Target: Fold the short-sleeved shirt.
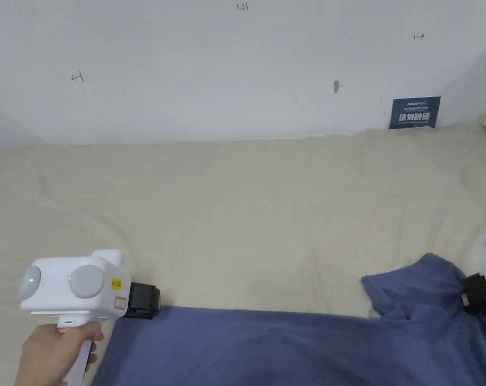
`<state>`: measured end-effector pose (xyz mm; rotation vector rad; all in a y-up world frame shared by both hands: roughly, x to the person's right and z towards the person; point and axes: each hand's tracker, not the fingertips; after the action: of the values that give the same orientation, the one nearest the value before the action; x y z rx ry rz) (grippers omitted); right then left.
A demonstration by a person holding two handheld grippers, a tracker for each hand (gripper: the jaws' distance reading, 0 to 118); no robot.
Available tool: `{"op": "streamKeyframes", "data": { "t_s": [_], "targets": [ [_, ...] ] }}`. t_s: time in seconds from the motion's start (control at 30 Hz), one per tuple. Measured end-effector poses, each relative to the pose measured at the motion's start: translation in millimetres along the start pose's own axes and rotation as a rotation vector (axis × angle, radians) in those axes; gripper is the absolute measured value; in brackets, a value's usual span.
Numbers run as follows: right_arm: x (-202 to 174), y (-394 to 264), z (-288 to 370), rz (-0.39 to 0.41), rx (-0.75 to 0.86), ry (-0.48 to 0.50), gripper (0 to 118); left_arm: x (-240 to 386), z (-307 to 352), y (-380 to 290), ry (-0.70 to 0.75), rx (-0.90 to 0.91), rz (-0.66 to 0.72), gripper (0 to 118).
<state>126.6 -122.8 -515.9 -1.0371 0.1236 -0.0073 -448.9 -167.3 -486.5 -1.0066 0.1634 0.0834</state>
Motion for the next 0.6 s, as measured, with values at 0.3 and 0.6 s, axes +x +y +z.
{"op": "streamKeyframes", "data": {
  "t_s": [0.3,0.6],
  "targets": [
    [-4.1,-6.4,5.5,-0.039,0.009,0.028,0,21.6,-7.5,-8.5,0.020,0.020,-0.046,9],
    [5.3,-7.1,45.4,-0.053,0.072,0.051,0,10.9,24.2,-3.3,-0.008,0.039,-0.036,5]
  ]
}}
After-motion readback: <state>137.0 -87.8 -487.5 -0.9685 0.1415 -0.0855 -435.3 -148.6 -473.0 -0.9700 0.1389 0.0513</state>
